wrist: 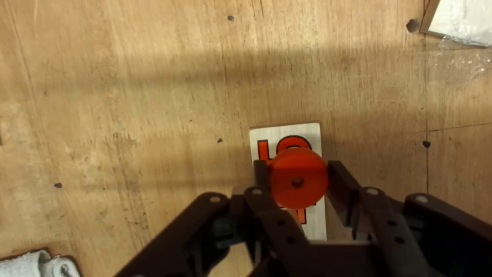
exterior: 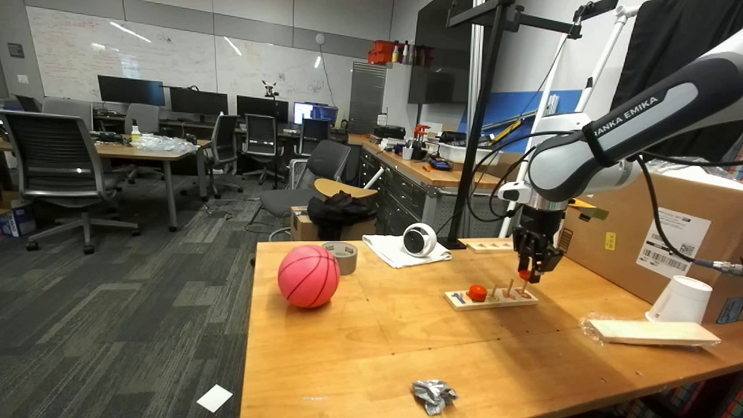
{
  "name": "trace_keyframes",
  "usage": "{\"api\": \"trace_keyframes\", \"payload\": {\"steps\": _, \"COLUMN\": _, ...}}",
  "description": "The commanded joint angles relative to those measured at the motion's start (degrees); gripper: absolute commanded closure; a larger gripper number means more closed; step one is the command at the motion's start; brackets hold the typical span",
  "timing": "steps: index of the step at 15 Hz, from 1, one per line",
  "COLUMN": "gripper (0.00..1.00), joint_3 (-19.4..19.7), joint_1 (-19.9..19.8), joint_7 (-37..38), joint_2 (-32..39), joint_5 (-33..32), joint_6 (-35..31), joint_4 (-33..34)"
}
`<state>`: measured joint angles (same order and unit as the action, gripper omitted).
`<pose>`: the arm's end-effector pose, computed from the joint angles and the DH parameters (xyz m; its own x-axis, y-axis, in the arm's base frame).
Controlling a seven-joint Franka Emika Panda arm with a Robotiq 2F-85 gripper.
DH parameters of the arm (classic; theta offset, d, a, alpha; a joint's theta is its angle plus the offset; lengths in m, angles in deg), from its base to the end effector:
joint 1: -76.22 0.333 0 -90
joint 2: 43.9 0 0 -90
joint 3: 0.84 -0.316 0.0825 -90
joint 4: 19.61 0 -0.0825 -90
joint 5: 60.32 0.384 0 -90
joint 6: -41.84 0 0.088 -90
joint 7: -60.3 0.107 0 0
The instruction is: Put the discs on the first road on the right of the wooden rock
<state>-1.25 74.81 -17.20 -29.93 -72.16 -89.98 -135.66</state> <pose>0.5949 -0.0148 0.3321 0.1029 0.9837 -0.1473 0.9939 -0.0959 0.0539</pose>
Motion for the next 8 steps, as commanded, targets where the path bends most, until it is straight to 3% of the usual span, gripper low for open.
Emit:
{"api": "trace_keyframes", "payload": {"steps": 1, "gripper": 0.83, "joint_3": 0.1, "joint_1": -0.3, "joint_7": 1.2, "joint_2": 1.3, "joint_5": -1.9, "joint_6": 1.1, "joint_4": 2.0}}
{"api": "trace_keyframes", "payload": {"steps": 2, "gripper": 0.83, "joint_3": 0.0, "joint_1": -0.3, "joint_7": 1.3, "joint_2": 1.3, "joint_5": -1.9, "joint_6": 1.1, "joint_4": 1.7}}
{"api": "trace_keyframes", "payload": {"steps": 3, "gripper": 0.74, "joint_3": 0.0, "joint_1": -0.3, "joint_7": 1.6, "joint_2": 1.3, "joint_5": -1.9, "joint_6": 1.0, "joint_4": 1.5}}
{"api": "trace_keyframes", "payload": {"steps": 4, "gripper": 0.33, "joint_3": -0.1, "joint_1": -0.3, "joint_7": 1.8, "joint_2": 0.9, "joint_5": -1.4, "joint_6": 0.9, "joint_4": 1.1}}
{"api": "trace_keyframes", "payload": {"steps": 6, "gripper": 0.27, "joint_3": -0.8, "joint_1": -0.5, "joint_7": 1.9, "joint_2": -1.0, "joint_5": 0.8, "joint_6": 0.7, "joint_4": 0.3}}
{"api": "trace_keyframes", "payload": {"steps": 8, "gripper": 0.12, "joint_3": -2.2, "joint_1": -0.3, "joint_7": 1.8, "joint_2": -4.5, "joint_5": 3.9, "joint_6": -1.1, "joint_4": -1.9}}
